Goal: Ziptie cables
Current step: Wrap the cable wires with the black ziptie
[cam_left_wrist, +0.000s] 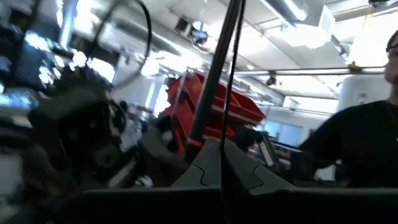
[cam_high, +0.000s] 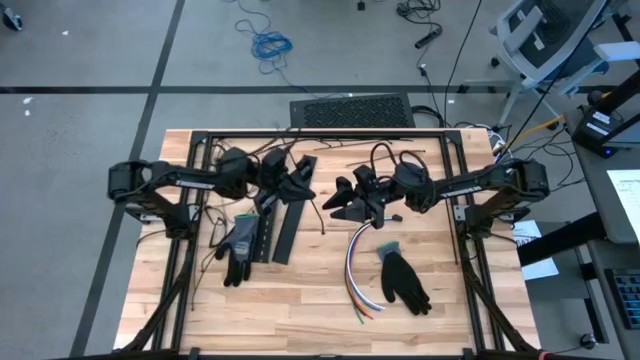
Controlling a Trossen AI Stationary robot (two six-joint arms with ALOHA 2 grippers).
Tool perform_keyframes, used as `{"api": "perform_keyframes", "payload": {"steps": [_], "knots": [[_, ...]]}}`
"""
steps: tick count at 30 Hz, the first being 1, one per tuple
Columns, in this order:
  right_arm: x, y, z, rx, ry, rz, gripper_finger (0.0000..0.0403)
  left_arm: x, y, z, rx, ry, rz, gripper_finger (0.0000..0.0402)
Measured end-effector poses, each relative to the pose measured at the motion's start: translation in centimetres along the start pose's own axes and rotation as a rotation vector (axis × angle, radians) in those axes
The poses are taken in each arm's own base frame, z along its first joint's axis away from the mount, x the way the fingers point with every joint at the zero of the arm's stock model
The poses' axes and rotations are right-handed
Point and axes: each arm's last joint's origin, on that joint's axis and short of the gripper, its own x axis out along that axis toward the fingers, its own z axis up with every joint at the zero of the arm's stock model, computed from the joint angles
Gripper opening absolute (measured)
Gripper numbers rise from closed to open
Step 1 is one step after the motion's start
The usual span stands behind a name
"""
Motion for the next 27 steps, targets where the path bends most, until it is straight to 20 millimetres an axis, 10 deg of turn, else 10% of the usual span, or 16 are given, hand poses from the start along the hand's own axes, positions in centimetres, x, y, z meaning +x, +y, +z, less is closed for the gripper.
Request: {"api": "perform_keyframes", "payload": {"steps": [27], "knots": [[0.1, 0.5, 0.1, 0.030, 0.025, 0.107, 0.0119, 2.2, 2.0, -0.4, 0.025, 0.004, -0.014, 0.0000]]}}
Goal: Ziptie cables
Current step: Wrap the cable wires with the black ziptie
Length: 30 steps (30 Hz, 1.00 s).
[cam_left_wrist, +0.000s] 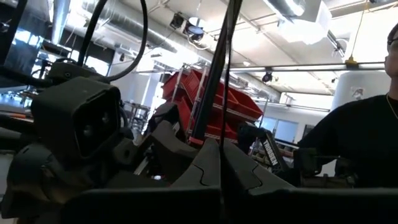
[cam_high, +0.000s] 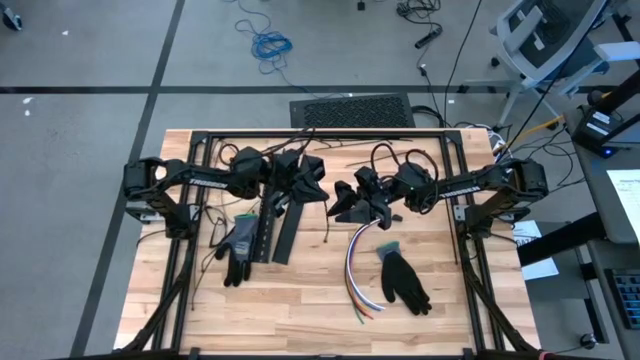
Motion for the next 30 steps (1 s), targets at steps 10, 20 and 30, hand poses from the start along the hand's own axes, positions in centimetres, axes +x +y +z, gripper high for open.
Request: {"api": "perform_keyframes", "payload": {"steps": [10, 20, 30], "knots": [[0.0, -0.2, 0.0, 0.026, -0.002, -0.022, 0.0069, 0.0, 0.0, 0.1, 0.003, -0.008, 0.000, 0.0000], [-0.5, -0.2, 1.1, 0.117, -0.104, -0.051, 0.0120, -0.1, -0.7, 0.7, -0.058, -0.025, -0.087, 0.0000], [-0.8, 2.1, 2.2, 0.045, -0.089, 0.089, 0.0192, -0.5, -0.1, 0.7, -0.075, 0.001, -0.057, 0.0000]]}}
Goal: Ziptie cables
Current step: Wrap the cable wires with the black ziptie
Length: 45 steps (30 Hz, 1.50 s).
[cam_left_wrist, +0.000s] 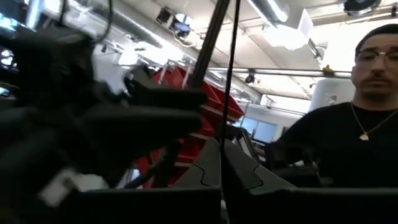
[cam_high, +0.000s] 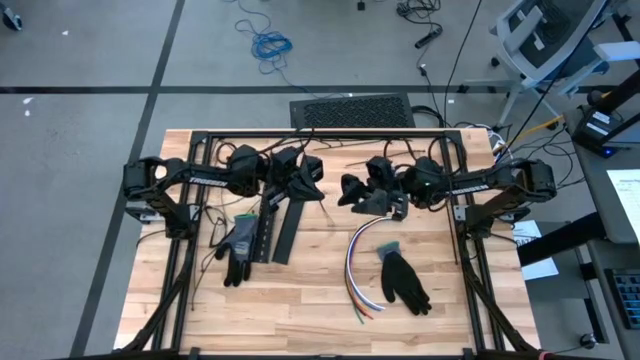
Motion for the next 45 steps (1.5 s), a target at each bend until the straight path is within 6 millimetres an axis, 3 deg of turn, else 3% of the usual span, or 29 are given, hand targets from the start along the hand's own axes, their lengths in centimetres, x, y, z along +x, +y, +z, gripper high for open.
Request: {"api": "perform_keyframes", "payload": {"steps": [7, 35, 40, 45], "knots": [[-0.4, -2.5, -1.7, 0.015, 0.131, -0.241, 0.0194, 0.4, -0.3, -0.1, 0.002, -0.027, 0.010, 0.0000], [-0.1, -1.7, -1.3, 0.008, 0.102, -0.161, 0.0191, 0.9, 0.5, -1.4, 0.119, -0.008, 0.174, 0.0000], [0.1, -1.5, -1.7, 0.013, 0.117, -0.145, 0.0141, 0.9, 0.5, -1.4, 0.117, -0.007, 0.174, 0.0000], [0.4, -1.2, -2.0, 0.008, 0.126, -0.129, 0.0043, 0.9, 0.5, -1.5, 0.115, -0.005, 0.174, 0.0000]]}}
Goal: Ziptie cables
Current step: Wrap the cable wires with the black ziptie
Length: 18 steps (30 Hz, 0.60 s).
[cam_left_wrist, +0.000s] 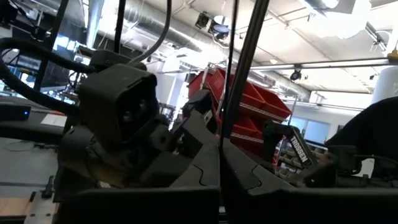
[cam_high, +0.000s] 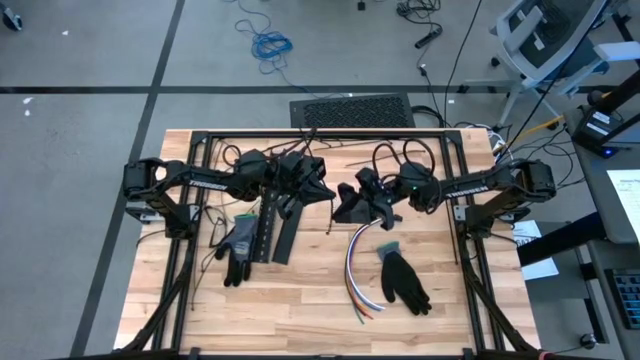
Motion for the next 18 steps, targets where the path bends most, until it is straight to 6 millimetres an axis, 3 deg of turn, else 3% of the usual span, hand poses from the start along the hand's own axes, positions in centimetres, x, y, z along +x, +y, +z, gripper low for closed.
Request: {"api": "perform_keyframes", "payload": {"steps": [2, 4, 14, 18], "knots": [[0.04, 0.05, -0.04, 0.005, 0.002, 0.003, 0.0012, 0.01, -0.02, -0.01, 0.000, 0.001, -0.002, 0.0000], [0.04, 0.03, -0.04, 0.001, -0.003, -0.001, 0.0012, 0.01, -0.02, -0.02, -0.001, 0.001, -0.002, 0.0000], [0.01, -0.12, 0.11, 0.084, -0.049, -0.041, 0.0097, -0.09, -0.19, 0.18, -0.054, 0.020, -0.054, 0.0000], [-0.08, 0.87, 0.91, 0.031, -0.121, 0.054, 0.0140, -0.19, -0.43, 0.22, -0.096, 0.069, -0.128, 0.0000]]}}
